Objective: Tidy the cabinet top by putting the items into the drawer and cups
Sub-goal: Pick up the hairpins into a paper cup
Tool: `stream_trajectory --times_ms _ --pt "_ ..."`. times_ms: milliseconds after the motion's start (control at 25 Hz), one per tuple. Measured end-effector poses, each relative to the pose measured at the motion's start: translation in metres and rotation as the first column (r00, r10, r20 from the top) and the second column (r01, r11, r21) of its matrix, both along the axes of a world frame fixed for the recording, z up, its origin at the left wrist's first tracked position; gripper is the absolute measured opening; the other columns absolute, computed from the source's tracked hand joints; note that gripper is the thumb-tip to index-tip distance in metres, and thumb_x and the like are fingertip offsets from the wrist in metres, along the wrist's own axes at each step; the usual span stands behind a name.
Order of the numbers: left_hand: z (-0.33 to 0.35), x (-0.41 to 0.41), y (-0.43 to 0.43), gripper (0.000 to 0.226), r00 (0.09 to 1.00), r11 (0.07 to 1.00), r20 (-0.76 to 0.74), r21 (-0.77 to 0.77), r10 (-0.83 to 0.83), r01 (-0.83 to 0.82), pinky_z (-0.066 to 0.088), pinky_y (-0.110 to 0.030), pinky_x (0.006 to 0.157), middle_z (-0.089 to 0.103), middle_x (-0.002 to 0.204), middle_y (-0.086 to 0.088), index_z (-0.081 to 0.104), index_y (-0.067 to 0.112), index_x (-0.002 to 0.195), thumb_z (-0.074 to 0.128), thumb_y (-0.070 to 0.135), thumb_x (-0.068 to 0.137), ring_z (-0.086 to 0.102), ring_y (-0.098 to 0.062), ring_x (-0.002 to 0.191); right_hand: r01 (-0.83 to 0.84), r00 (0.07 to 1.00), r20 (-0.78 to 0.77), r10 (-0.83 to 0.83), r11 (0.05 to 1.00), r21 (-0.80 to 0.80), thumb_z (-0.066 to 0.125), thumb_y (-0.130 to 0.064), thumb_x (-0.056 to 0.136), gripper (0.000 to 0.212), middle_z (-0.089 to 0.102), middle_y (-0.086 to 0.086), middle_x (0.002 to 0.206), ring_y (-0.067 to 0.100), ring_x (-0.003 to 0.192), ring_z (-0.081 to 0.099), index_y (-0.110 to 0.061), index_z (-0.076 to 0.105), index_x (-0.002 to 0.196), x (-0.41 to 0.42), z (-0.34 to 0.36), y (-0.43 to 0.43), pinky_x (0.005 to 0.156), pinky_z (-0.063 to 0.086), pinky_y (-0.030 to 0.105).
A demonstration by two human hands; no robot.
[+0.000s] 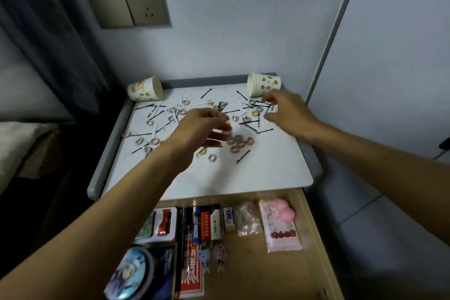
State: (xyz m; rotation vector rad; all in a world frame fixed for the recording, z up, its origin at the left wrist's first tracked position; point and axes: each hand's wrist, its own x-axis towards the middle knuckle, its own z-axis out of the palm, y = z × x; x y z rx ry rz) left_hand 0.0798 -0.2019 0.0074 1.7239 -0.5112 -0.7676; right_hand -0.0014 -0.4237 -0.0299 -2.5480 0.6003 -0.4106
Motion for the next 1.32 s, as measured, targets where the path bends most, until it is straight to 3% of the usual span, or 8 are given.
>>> stream_trajectory --times_ms 120,280,480,680,840,1120,1200,1320 --pt "-0.002 0.031 -0.043 0.018 0.999 1.000 0.045 0.011 0.009 -0.010 0.055 -0.029 0.073 0.073 0.099 -0.012 0.067 0.001 0.108 0.054 0.010 0.097 0.068 -0.022 0.079 -0.010 1.000 -0.007 0.009 0.995 -0.099 0.076 -0.016 0.078 0.067 0.052 0.010 0.133 0.026 0.119 0.050 -0.013 0.045 0.138 0.048 0.001 -0.046 0.090 0.039 0.027" --pt "-0.012 0.063 -0.108 0.021 0.993 0.998 0.105 0.026 0.047 -0.050 0.053 -0.026 0.065 0.069 0.103 -0.014 0.067 -0.001 0.109 0.055 0.011 0.097 0.064 -0.021 0.073 -0.076 0.987 -0.151 0.055 0.987 -0.143 0.082 -0.031 0.074 0.088 0.043 0.008 0.146 0.026 0.130 0.042 -0.013 0.034 0.146 0.098 -0.007 -0.085 0.104 0.034 0.033" --pt "-0.037 0.093 -0.177 0.011 0.958 0.992 0.278 0.082 0.073 -0.100 0.051 -0.031 0.063 0.068 0.093 -0.008 0.065 0.011 0.097 0.059 0.020 0.095 0.067 -0.025 0.070 -0.189 0.966 -0.215 0.146 0.962 -0.195 0.078 -0.031 0.076 0.059 0.061 0.004 0.117 0.022 0.103 0.056 -0.015 0.053 0.128 0.118 -0.016 -0.115 0.081 0.042 0.030" --pt "-0.063 0.104 -0.206 0.011 0.913 0.978 0.400 0.144 0.078 -0.147 0.054 -0.032 0.066 0.074 0.084 -0.006 0.073 0.019 0.087 0.068 0.028 0.089 0.071 -0.026 0.071 -0.201 0.973 -0.151 0.173 0.959 -0.199 0.079 -0.028 0.075 0.057 0.062 0.005 0.115 0.023 0.101 0.057 -0.016 0.055 0.126 0.117 -0.026 -0.123 0.083 0.046 0.035" --pt "-0.064 0.109 -0.208 0.015 0.923 0.973 0.341 0.081 0.178 -0.218 0.054 -0.033 0.066 0.073 0.082 -0.009 0.069 0.018 0.071 0.074 0.022 0.085 0.068 -0.024 0.068 -0.181 0.976 -0.159 0.150 0.963 -0.200 0.080 -0.019 0.074 0.060 0.061 0.005 0.117 0.023 0.102 0.056 -0.017 0.053 0.128 0.117 -0.025 -0.125 0.082 0.045 0.032" --pt "-0.032 0.115 -0.159 0.013 0.761 0.898 0.531 0.000 0.373 -0.440 0.057 -0.046 0.079 0.069 0.094 -0.004 0.061 0.021 0.090 0.050 0.027 0.093 0.066 -0.028 0.085 -0.167 0.964 -0.238 0.120 0.968 -0.188 0.083 -0.014 0.071 0.065 0.059 0.008 0.122 0.025 0.106 0.054 -0.013 0.052 0.129 0.122 -0.022 -0.128 0.084 0.043 0.032" --pt "-0.021 0.106 -0.135 0.013 0.727 0.902 0.570 -0.060 0.383 -0.428 0.056 -0.048 0.077 0.068 0.096 -0.002 0.058 0.021 0.093 0.049 0.030 0.095 0.065 -0.025 0.084 -0.145 0.965 -0.242 0.101 0.974 -0.172 0.084 -0.017 0.071 0.075 0.052 0.010 0.134 0.026 0.117 0.050 -0.012 0.047 0.136 0.118 -0.020 -0.125 0.094 0.041 0.032" --pt "-0.011 0.086 -0.096 0.016 0.730 0.935 0.599 -0.097 0.329 -0.342 0.056 -0.050 0.074 0.066 0.101 -0.003 0.055 0.027 0.087 0.048 0.040 0.094 0.064 -0.023 0.086 -0.169 0.985 -0.055 0.164 0.980 -0.102 0.074 -0.012 0.078 0.072 0.041 0.005 0.146 0.022 0.134 0.039 -0.017 0.043 0.143 0.104 0.001 -0.095 0.107 0.028 0.025"
